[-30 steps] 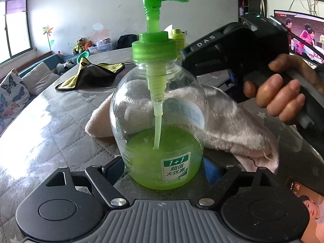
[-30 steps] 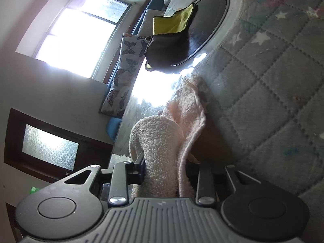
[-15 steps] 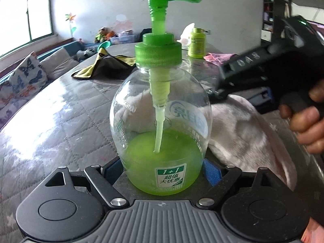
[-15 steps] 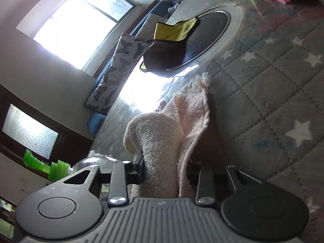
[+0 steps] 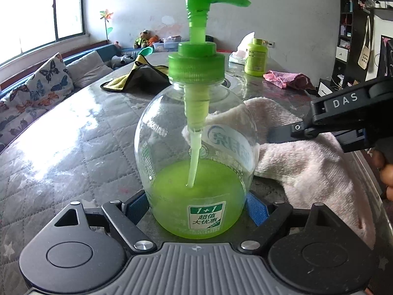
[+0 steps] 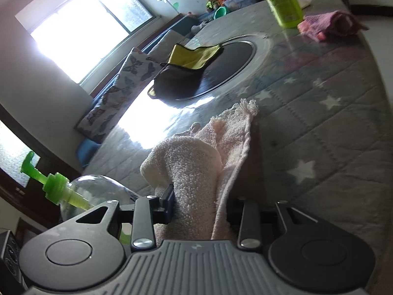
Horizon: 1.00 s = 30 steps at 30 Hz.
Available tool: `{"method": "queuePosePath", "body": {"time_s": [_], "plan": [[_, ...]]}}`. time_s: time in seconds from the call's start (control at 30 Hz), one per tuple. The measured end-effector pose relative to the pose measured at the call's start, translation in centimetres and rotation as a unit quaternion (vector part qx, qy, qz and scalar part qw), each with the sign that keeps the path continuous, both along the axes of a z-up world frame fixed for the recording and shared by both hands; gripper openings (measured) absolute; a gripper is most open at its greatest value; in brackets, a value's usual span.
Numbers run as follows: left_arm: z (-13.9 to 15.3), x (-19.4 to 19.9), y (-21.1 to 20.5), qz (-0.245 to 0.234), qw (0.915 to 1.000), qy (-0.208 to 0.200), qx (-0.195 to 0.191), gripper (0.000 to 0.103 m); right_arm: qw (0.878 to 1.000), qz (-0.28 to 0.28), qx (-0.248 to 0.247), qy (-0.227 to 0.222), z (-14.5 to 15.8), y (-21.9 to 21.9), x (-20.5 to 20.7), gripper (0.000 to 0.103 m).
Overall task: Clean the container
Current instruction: 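Wipe the towel along the bottle's side with the right tool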
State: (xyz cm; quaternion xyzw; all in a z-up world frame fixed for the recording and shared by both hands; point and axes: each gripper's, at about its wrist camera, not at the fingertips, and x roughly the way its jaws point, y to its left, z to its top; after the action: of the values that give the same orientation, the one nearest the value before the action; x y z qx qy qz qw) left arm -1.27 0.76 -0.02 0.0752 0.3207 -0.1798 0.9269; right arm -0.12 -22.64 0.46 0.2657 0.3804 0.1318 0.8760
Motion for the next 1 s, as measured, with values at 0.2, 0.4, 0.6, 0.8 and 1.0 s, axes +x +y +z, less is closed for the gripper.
{"method": "queuePosePath", "body": {"time_s": [0.2,0.4,0.6,0.8,1.0], "plan": [[0.0,0.3,0.0,-0.050,0.9987,-0.005,0.003,0.086,1.000,-0.017,0.011,0.004,-0.5,-1.0,-0.6,0.037],[0.2,0.9,-0.8,-0.146,0.9889,-0.018,0.022,0.086,1.000,-0.023,0.010,0.004,-0.5,-1.0,-0.8,0.038],[0.2,0.8,-1.3,-0.117,0.9928,-0.011,0.019,0.087,1.000,-0.027,0.008,0.005,-0.5,-1.0,-0.8,0.038],[0.5,0.5,-1.7,-0.045,0.9989,0.016,-0.003,0.091,1.000,-0.027,0.004,0.003,-0.6,-0.9,-0.7,0.039],[0.8,0.0,-1.9,-0.025,0.9996,0.010,-0.005,0.086,1.000,-0.029,0.006,0.001,-0.7,-0.9,-0.8,0.039]]}}
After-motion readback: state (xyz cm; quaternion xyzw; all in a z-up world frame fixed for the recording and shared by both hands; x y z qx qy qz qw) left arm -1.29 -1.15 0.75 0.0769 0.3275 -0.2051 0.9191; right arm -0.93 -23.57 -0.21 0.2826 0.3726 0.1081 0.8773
